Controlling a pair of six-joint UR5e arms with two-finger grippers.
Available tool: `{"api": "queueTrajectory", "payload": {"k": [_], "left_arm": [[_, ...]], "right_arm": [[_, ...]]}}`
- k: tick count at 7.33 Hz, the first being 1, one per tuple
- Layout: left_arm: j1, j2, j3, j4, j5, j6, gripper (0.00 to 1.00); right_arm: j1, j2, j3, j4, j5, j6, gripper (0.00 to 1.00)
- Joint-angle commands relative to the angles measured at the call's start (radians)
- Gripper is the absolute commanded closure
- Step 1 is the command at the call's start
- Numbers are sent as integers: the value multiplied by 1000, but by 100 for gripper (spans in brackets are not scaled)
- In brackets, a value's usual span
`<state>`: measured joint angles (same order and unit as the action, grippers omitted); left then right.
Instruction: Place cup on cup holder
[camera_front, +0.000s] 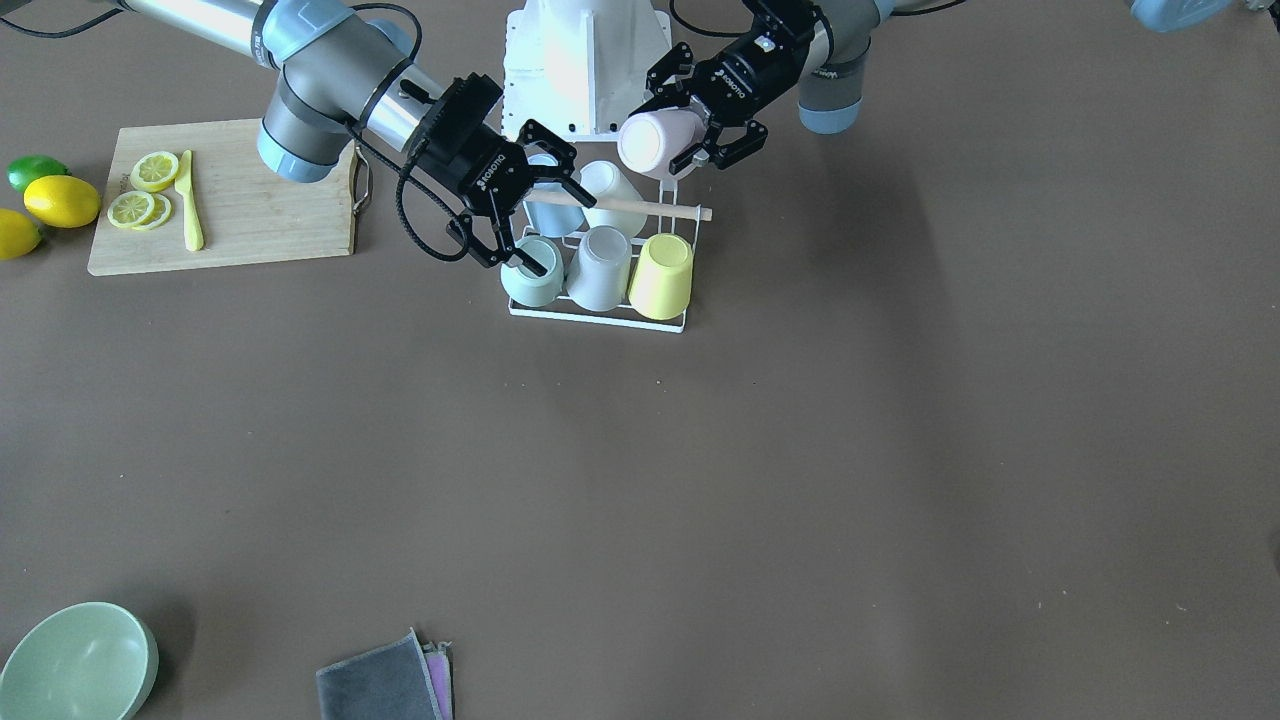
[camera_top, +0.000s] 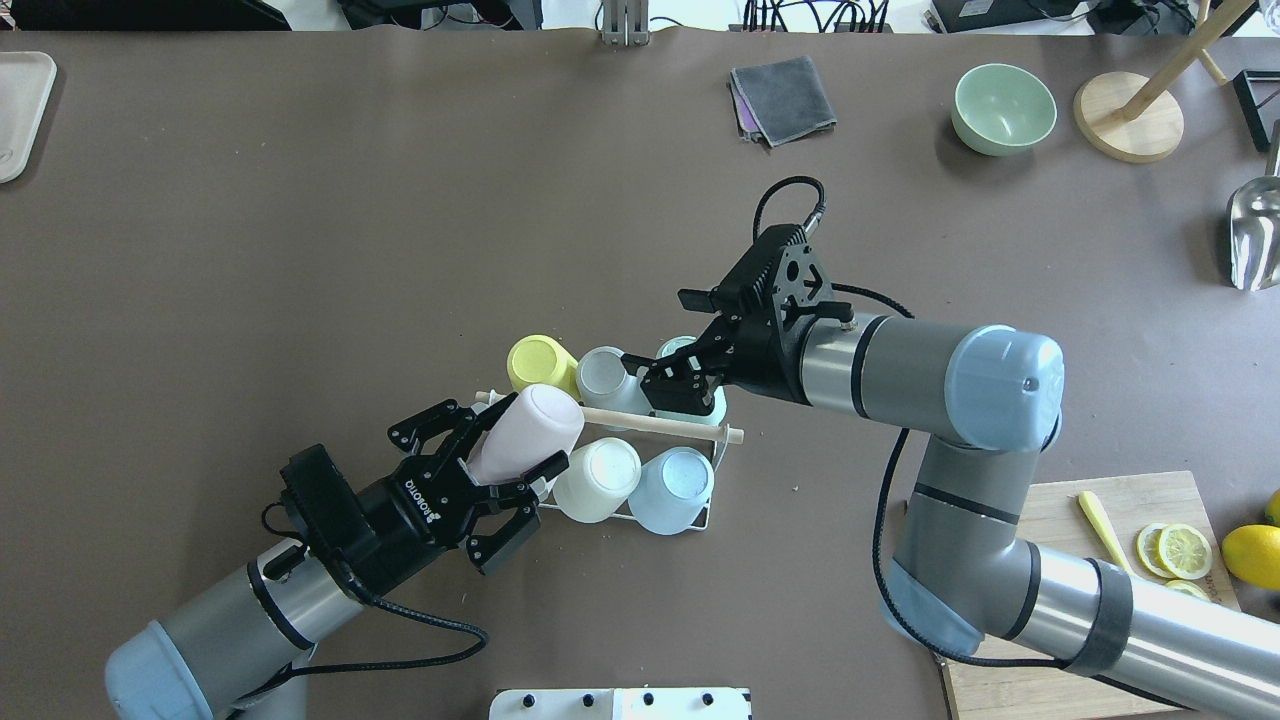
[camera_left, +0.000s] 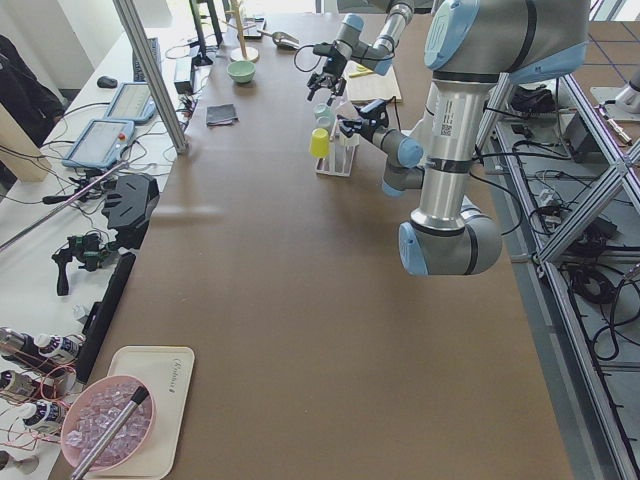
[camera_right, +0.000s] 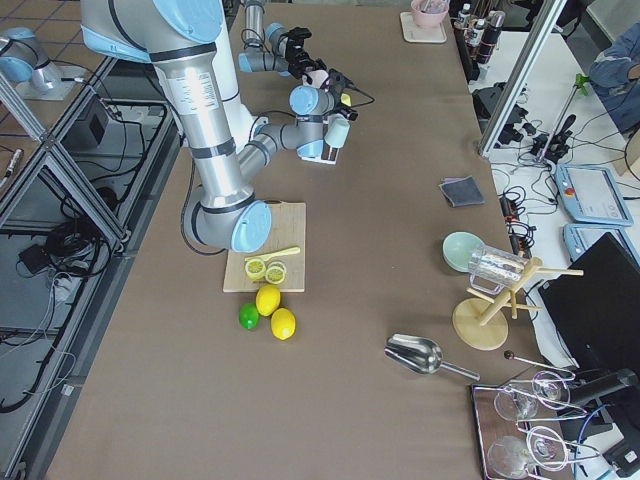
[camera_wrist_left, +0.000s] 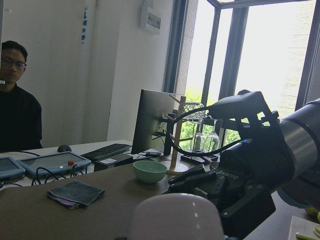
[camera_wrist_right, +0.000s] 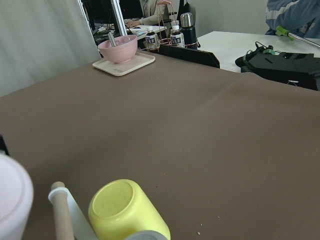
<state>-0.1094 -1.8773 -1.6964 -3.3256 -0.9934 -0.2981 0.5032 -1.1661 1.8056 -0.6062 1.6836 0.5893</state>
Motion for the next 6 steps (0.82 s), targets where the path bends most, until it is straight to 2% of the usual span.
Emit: {"api": "queueTrajectory", "payload": {"k": [1, 2, 3, 5, 6], "left_arm": [[8, -2, 0, -2, 10, 28, 100], [8, -2, 4, 0, 13, 30, 100], [8, -2, 14, 0, 13, 30, 100], [-12, -2, 33, 1, 13, 30, 100], [-19, -2, 34, 1, 13, 31, 100]], "right_arm": [[137, -10, 128, -349, 209, 17, 0], [218, -9, 151, -553, 307, 1, 0], [236, -7, 147, -660, 321, 0, 0], [279, -55, 133, -806, 326, -3, 0], [334, -122, 136, -811, 341, 0, 0]]}}
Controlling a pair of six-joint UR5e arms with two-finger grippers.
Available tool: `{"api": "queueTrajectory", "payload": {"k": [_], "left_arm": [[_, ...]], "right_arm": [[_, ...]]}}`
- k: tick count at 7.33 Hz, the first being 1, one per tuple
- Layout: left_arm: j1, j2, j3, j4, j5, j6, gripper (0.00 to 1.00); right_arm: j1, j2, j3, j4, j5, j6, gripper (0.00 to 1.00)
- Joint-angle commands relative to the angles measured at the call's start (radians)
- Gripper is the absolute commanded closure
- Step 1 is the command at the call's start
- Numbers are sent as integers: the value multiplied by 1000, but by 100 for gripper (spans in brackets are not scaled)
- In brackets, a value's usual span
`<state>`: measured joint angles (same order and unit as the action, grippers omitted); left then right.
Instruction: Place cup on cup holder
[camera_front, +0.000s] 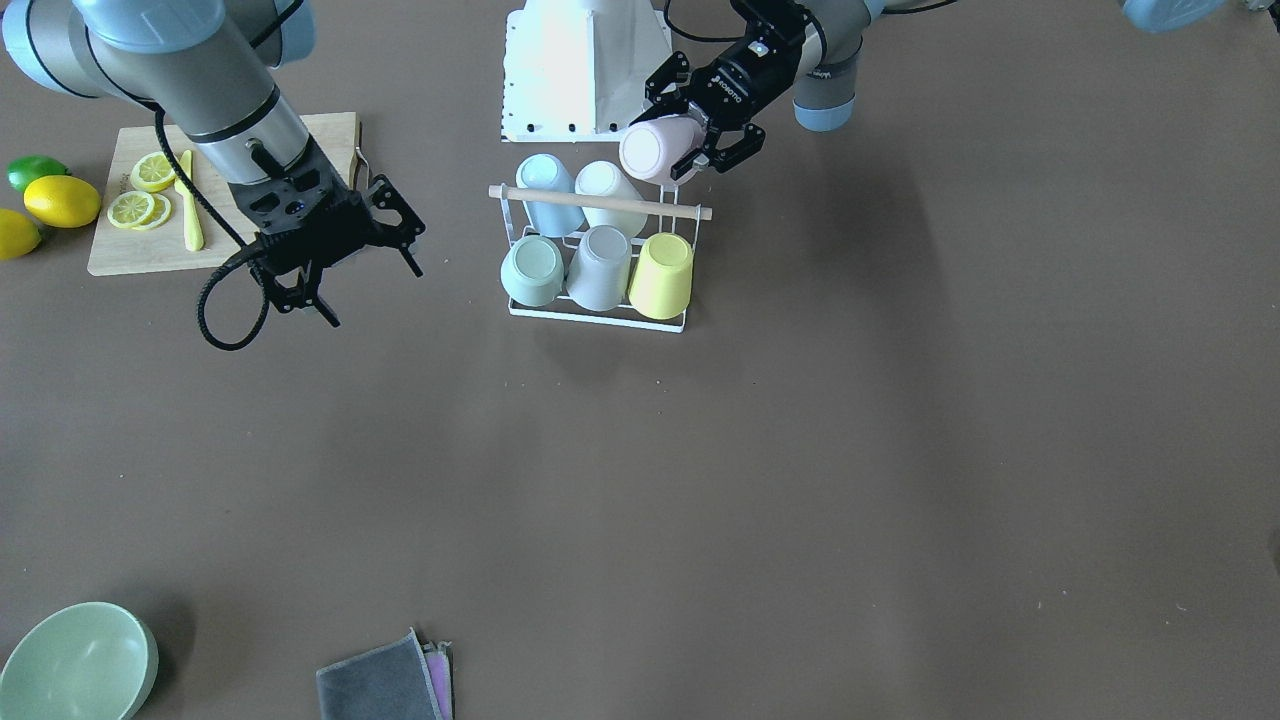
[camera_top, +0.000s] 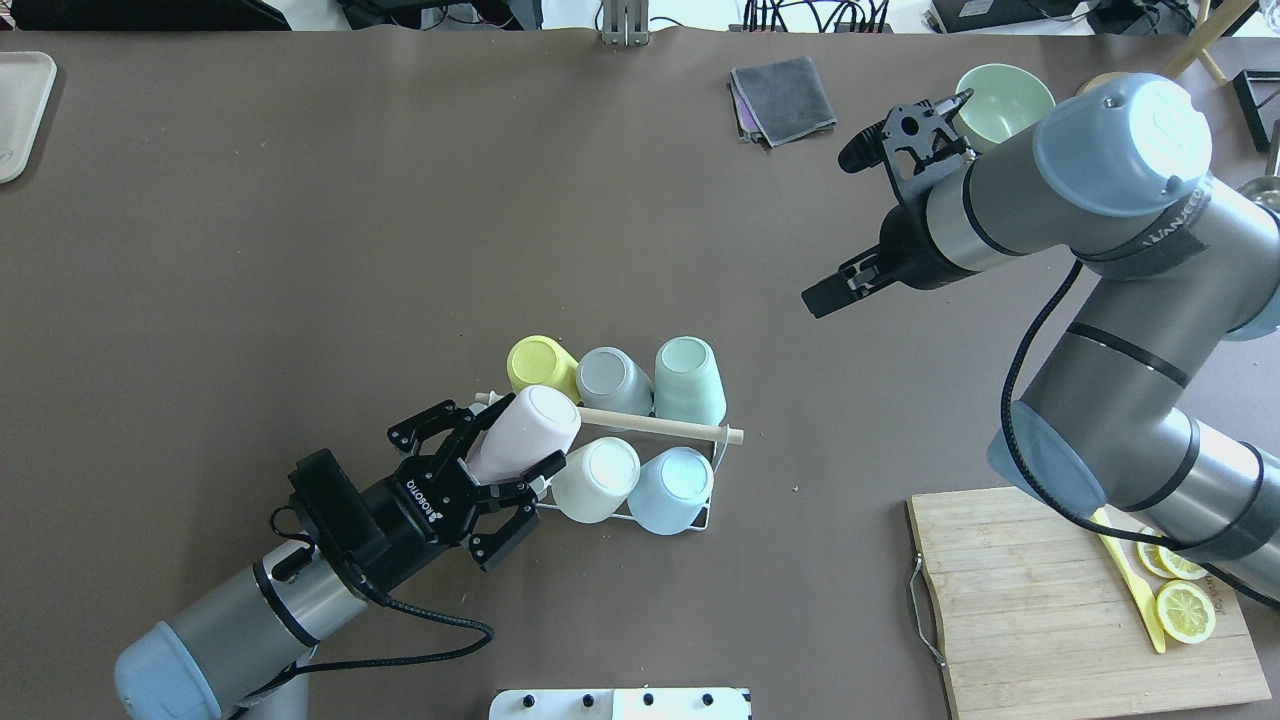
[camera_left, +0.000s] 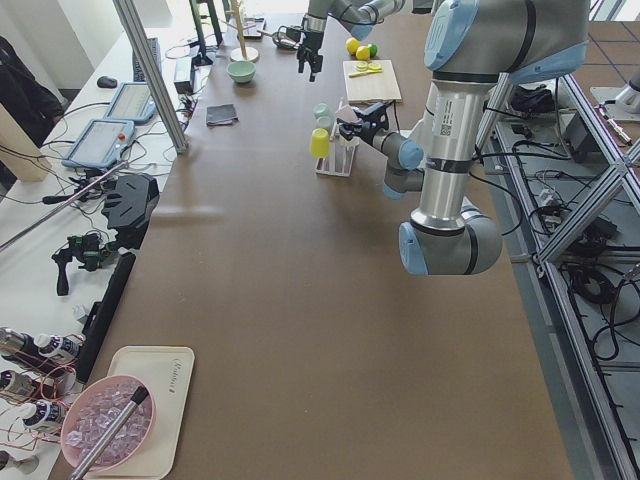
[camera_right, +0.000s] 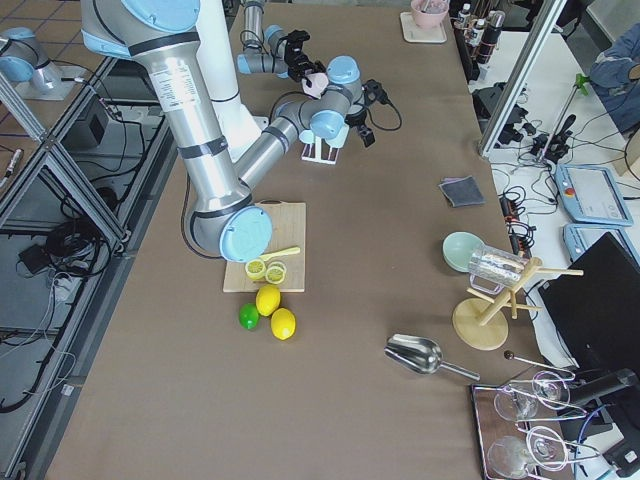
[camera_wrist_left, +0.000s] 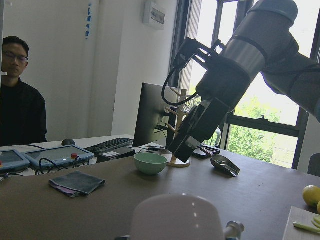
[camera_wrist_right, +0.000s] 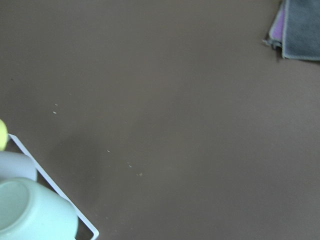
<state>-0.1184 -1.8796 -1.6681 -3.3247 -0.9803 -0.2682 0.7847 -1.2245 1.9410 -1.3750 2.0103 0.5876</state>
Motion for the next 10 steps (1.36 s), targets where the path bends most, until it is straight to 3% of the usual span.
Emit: {"api": "queueTrajectory", "payload": {"k": [1, 2, 5, 7, 9, 10], "left_arm": [[-23, 0, 8, 4, -3, 3, 100], [-24, 0, 10, 4, -3, 3, 100], [-29, -1, 8, 2, -3, 1, 100], [-29, -1, 11, 4, -3, 1, 100], [-27, -1, 33, 2, -3, 1, 100], [-27, -3, 51, -1, -3, 1, 100]], "right_arm": [[114, -125, -8, -44, 56, 4, 0], [184, -189, -16, -44, 59, 8, 0], [425, -344, -150, -50, 290, -5, 0], [578, -458, -210, -52, 303, -244, 0], [727, -483, -322, -52, 294, -540, 0], [778, -492, -320, -58, 291, -555, 0]]}}
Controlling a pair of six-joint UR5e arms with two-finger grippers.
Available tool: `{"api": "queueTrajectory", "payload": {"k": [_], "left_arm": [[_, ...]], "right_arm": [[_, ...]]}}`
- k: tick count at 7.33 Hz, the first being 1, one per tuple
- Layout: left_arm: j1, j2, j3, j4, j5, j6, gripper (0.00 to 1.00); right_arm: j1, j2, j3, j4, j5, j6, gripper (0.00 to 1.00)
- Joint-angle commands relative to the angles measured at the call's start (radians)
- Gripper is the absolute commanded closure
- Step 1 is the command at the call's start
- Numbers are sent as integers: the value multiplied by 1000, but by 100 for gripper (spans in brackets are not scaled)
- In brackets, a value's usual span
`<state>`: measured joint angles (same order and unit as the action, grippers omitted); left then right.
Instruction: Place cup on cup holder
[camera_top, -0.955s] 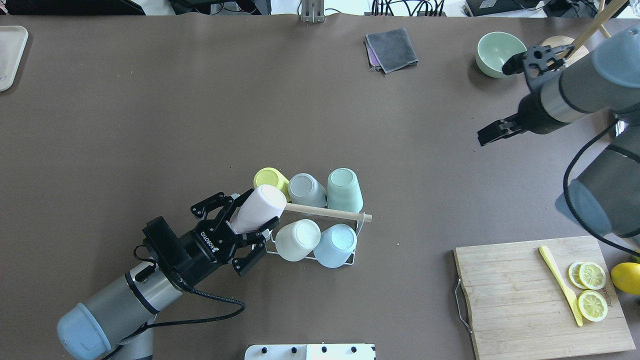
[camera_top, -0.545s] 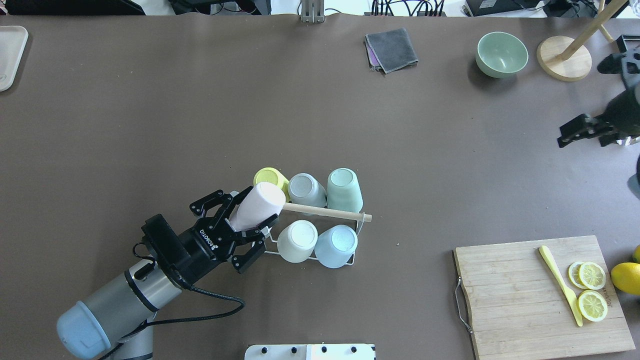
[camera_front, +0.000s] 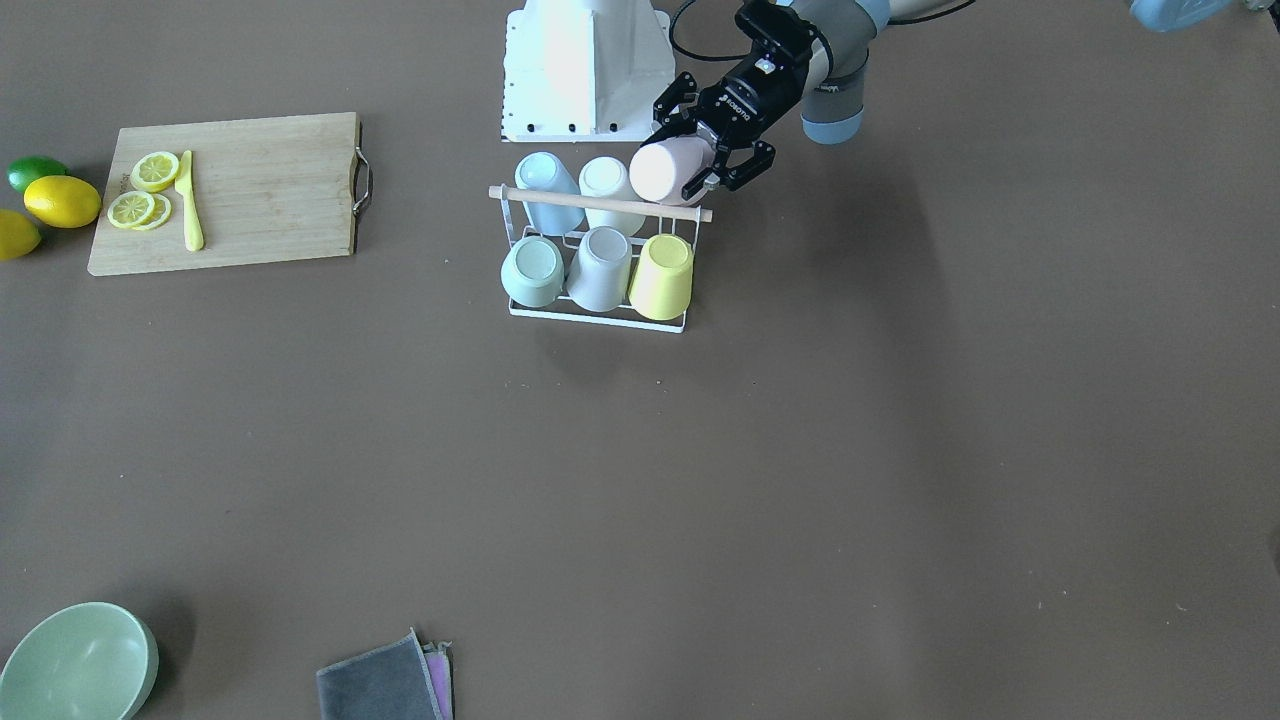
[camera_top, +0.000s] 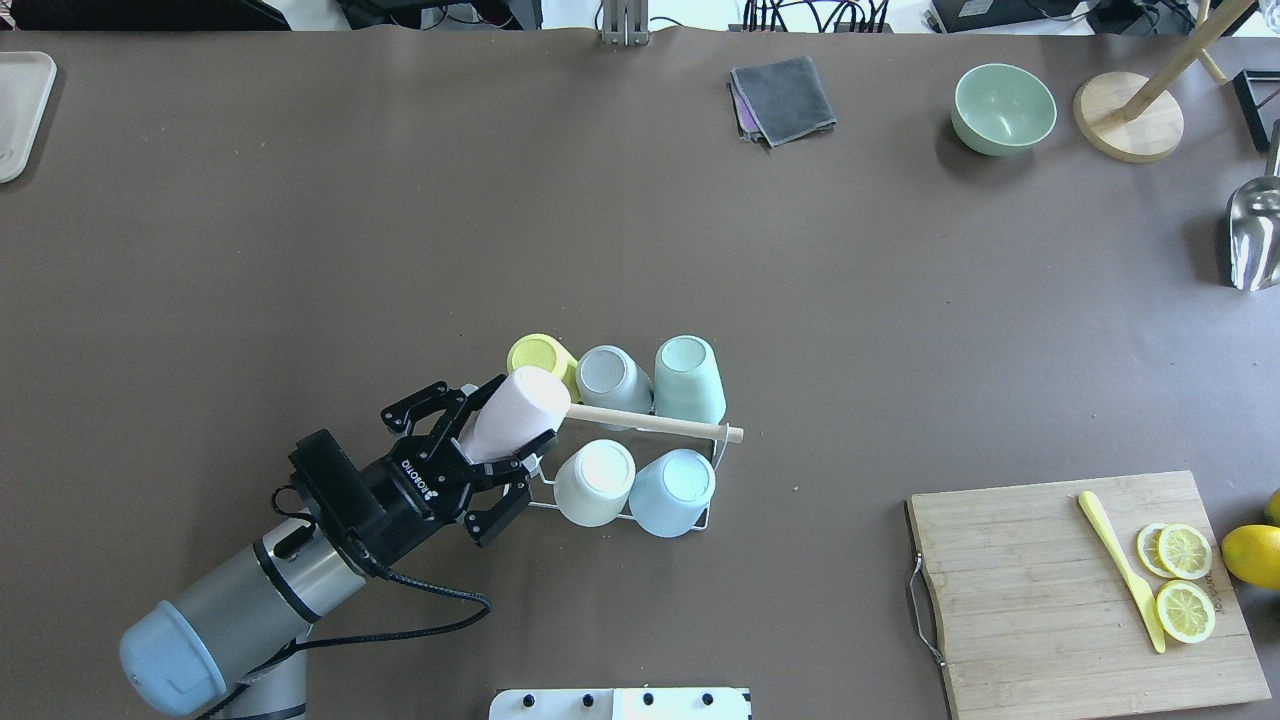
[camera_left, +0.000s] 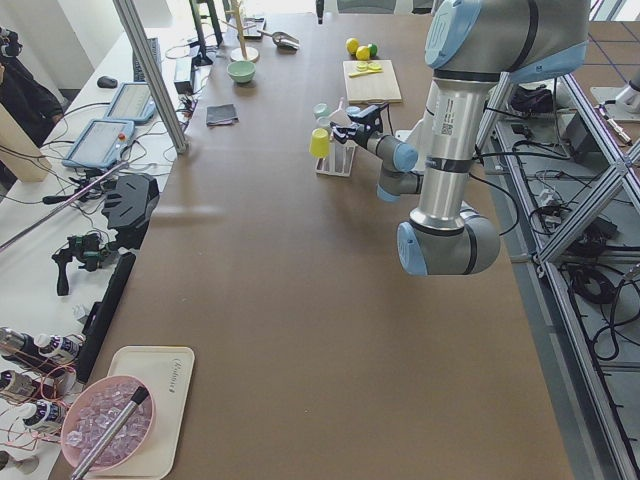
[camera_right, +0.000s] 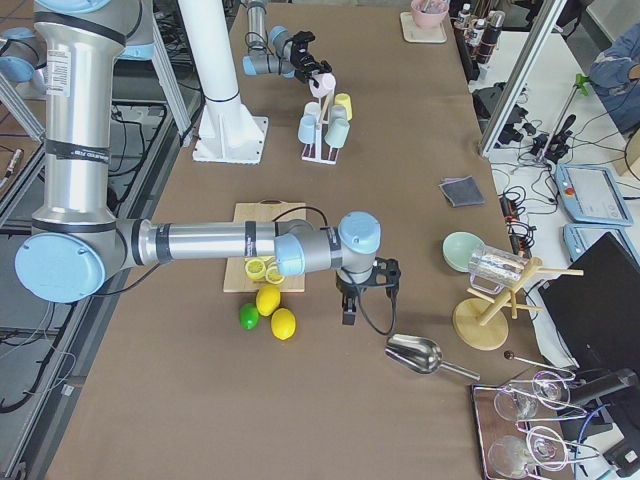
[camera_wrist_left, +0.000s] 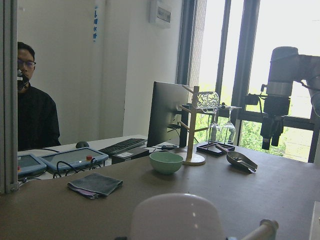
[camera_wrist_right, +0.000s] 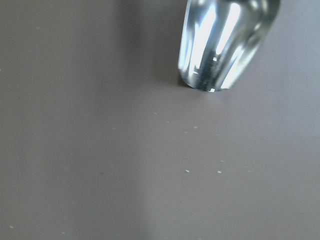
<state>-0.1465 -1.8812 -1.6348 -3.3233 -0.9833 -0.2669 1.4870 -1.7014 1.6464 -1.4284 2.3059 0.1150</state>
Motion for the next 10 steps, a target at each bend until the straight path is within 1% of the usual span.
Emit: {"api": "queueTrajectory", "payload": {"k": [1, 2, 3, 4, 5, 6, 7, 8, 9, 10], "left_arm": [[1, -1, 18, -2, 0, 0, 100], [1, -1, 19, -2, 0, 0, 100], [2, 1, 19, -2, 0, 11, 5], [7, 1, 7, -10, -1, 2, 2], [5, 4, -2, -30, -2, 2, 2], [5, 22, -61, -28, -2, 0, 2], [4, 65, -135, -10, 0, 2, 2], [-1, 89, -189, 39, -1, 6, 2], [-13, 108, -256, 148, -8, 3, 2], [-72, 109, -289, 301, -24, -5, 2]], "right_arm": [[138, -12, -5, -62, 7, -83, 0], [151, -18, 75, -123, 4, -83, 0], [150, -1, 155, -249, 1, -83, 0], [150, 32, 179, -318, -8, -81, 0], [145, 37, 179, -317, -11, -83, 0], [145, 34, 177, -317, -25, -83, 0], [145, 23, 170, -316, -23, -81, 0], [145, 26, 173, -317, -1, -69, 0], [145, 22, 170, -317, 41, -69, 0], [147, 2, 177, -316, 59, -81, 0]]}}
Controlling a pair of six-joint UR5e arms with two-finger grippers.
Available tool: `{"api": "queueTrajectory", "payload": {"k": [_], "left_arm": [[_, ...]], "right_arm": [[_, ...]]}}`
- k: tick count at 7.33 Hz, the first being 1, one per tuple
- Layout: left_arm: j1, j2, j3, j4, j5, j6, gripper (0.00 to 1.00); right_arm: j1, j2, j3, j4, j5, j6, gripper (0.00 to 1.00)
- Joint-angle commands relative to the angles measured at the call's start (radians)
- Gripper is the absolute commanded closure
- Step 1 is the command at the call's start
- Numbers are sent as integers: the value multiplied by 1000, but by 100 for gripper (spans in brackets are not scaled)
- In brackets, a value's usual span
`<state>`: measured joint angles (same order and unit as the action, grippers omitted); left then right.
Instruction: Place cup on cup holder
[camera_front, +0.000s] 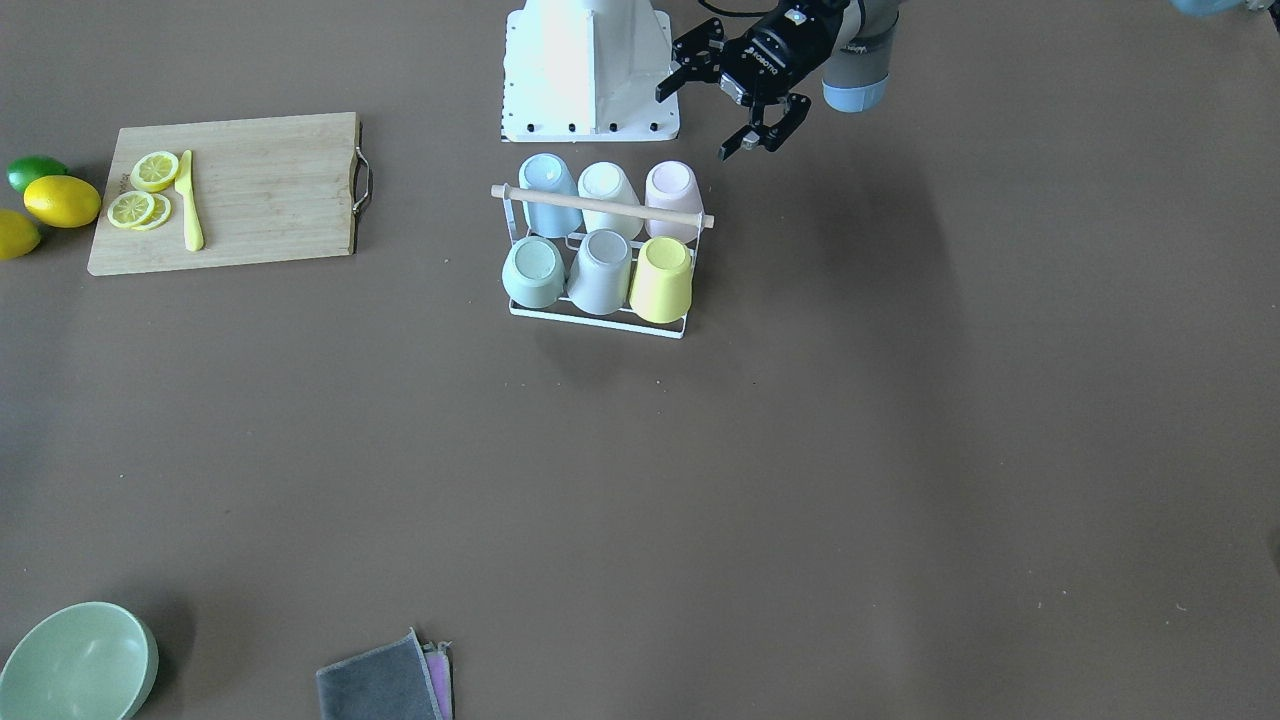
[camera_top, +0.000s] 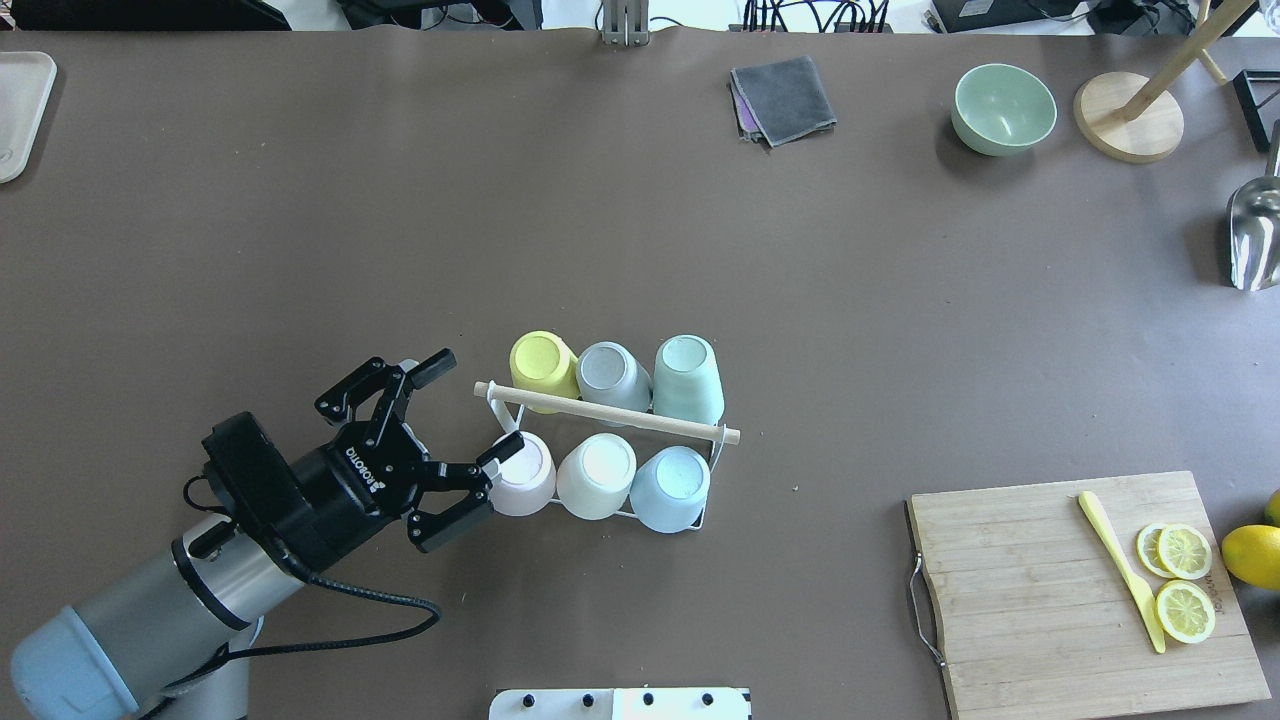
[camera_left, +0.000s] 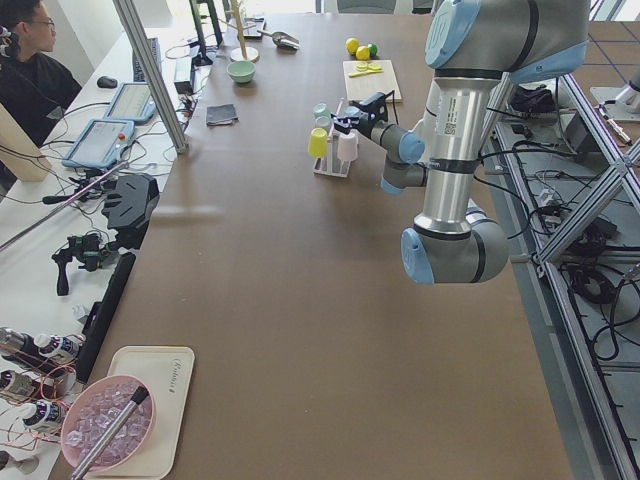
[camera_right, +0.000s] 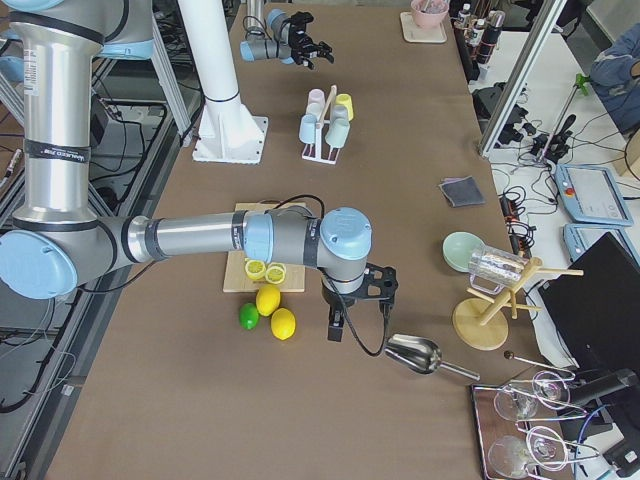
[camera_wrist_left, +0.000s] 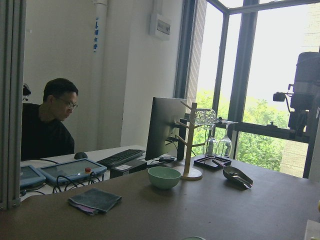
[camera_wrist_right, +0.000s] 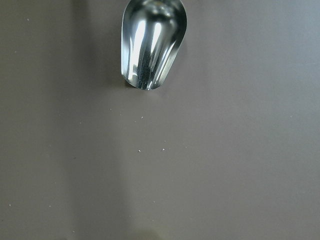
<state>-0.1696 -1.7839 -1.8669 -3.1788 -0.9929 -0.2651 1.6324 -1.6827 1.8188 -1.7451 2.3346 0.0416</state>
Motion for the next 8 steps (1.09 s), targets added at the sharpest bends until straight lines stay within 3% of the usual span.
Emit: {"api": "queueTrajectory", "payload": {"k": [1, 3, 4, 7, 8], "left_arm": [[-135, 12, -72, 319, -91, -5, 2], [-218, 17, -54, 408, -205, -19, 2], [-282, 17, -45, 462, -264, -120, 2], [-642, 9, -46, 837, -652, -186, 2], [-741, 20, -34, 972, -834, -184, 2]], "right_arm": [[1, -55, 8, 2, 32, -6, 0], [0, -63, -10, 9, 20, -6, 0], [0, -54, -10, 10, 20, -6, 0], [-9, -54, -12, 39, 19, -5, 0], [-12, -54, -10, 65, 20, -8, 0]]}}
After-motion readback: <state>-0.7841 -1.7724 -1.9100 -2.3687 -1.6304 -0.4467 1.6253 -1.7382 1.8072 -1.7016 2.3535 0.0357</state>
